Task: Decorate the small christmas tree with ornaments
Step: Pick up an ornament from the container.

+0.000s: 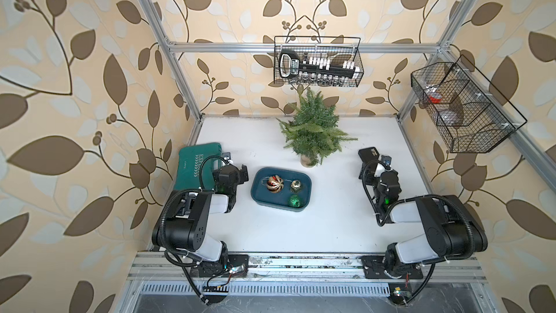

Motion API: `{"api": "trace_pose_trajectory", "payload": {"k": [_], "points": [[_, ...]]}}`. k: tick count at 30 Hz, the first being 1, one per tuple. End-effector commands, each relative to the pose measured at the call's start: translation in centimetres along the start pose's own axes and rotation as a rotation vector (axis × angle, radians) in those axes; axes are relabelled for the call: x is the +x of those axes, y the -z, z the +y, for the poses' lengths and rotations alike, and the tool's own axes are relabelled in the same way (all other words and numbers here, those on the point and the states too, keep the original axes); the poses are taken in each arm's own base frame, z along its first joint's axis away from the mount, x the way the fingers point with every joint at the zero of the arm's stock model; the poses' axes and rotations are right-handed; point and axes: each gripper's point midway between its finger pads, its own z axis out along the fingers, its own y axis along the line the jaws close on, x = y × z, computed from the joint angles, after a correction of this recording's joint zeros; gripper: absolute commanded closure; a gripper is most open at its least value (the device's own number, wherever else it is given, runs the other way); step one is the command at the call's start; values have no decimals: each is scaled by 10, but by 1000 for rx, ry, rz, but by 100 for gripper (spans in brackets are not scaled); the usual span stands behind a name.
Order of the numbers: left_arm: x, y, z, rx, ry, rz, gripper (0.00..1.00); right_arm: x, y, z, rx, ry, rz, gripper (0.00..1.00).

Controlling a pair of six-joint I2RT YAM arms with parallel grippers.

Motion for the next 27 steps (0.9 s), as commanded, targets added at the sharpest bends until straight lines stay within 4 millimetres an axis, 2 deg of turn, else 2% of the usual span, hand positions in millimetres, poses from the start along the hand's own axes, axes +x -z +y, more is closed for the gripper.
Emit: {"api": "trace_pose_trajectory", "payload": {"k": [1,27], "points": [[-13,1,0,14,7,-37,1,-11,0,3,-10,-5,-34,0],[-17,3,1,15,9,-55,1,-12,1,3,-12,-6,-38,0]]}}
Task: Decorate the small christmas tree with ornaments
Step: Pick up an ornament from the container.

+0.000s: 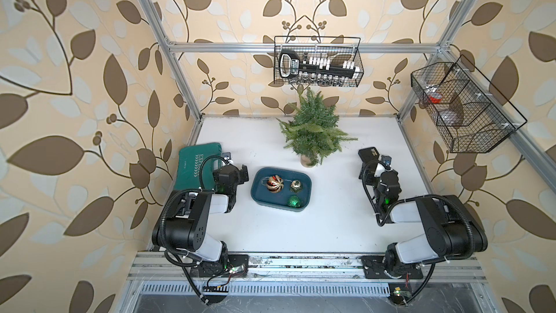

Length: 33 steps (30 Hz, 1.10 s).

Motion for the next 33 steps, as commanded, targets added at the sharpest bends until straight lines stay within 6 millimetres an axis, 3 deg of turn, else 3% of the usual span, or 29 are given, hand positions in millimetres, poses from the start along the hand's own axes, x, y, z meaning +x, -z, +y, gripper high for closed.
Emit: {"api": "trace_pose_trajectory", "payload": {"k": [1,3,7,12,14,17,19,22,27,33], "points": [[-22,3,3,-4,14,-56,1,-15,2,1,0,-10,-53,0],[-36,4,9,-60,22,11,1,-18,8,1,-9,-13,-57,0],[-67,8,13,-110,46,60,1,-45,17,10,16,22,-40,0],[-108,31,7,-96,286,118,1,-91,47,21,-95,-94,-87,0],[-111,41,-7,-22,399,213,1,-106,60,14,-79,-209,-56,0],[-117,61,-39,144,485,319,1,-96,78,0,-14,-439,77,0],[-115,77,-62,266,527,372,1,-98,87,20,-148,-453,94,0],[-96,104,-84,284,471,475,7,-99,101,43,-286,-429,174,2],[-59,149,-121,296,302,599,16,-78,113,47,-294,-355,322,1],[-29,165,-144,177,129,602,20,-67,109,51,-305,-354,341,1]]}}
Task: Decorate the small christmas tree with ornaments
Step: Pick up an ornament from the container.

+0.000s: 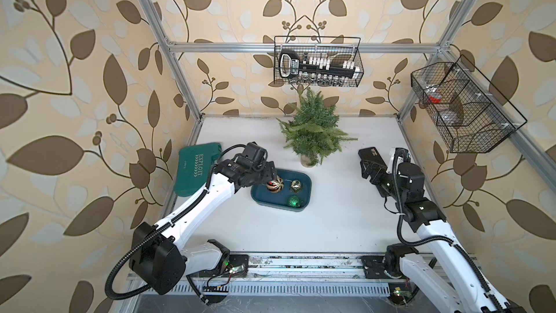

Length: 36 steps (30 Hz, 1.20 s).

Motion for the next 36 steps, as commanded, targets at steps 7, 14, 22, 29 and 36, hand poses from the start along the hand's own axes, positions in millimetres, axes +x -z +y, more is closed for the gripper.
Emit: {"api": "trace_pose_trajectory", "payload": {"k": [7,14,22,29,36], "points": [[2,-27,2,-312,-60,-39,19,21,-2,-9,22,-7,63,1],[6,-63,-1,-423,-95,-15,17,23,-4,-10,23,-6,65,1],[4,-84,-6,-495,-106,-11,17,25,-3,-9,14,-7,67,1],[14,-101,0,-517,-96,10,15,26,-4,-8,9,-5,69,1],[22,-119,5,-540,-105,39,14,27,-4,-9,12,-5,72,1]]}}
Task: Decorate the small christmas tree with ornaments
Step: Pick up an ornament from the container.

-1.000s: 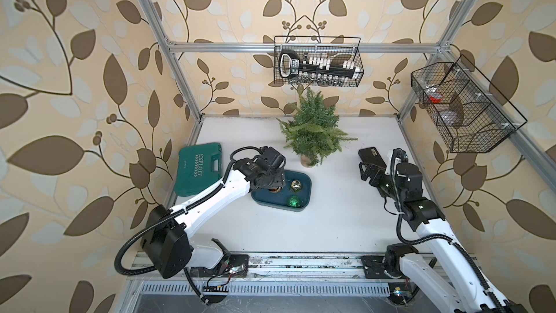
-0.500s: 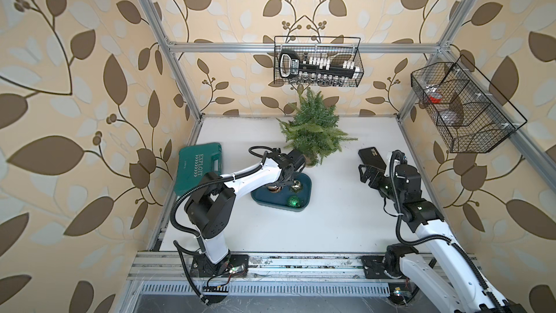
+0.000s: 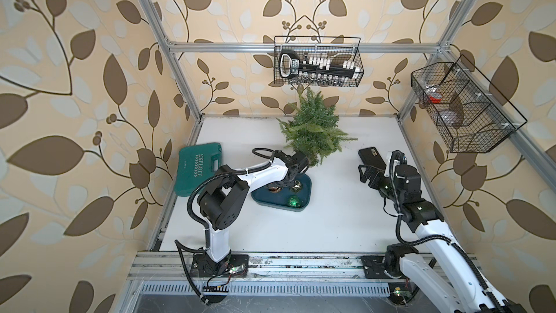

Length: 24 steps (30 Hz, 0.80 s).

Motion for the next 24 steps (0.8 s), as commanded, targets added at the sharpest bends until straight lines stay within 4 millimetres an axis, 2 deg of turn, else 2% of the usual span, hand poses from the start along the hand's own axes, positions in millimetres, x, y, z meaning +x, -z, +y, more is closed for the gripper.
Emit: {"api": "trace_pose_trajectory", "payload": {"k": [1,9,12,15,20,24], "points": [[-1,-3,-1,-23,13,-18,15,7,0,-2,-2,-1,15,1],[6,-12,2,-42,3,-6,16,7,1,-2,-2,0,12,1],[9,-13,3,-40,2,1,24,6,1,-3,5,0,11,1],[9,-8,6,-33,4,-3,27,5,2,-3,7,1,2,1],[4,21,14,39,9,-28,32,4,3,-1,2,-1,5,1],[-5,66,16,193,-20,-70,32,4,6,6,-25,9,17,2]]}}
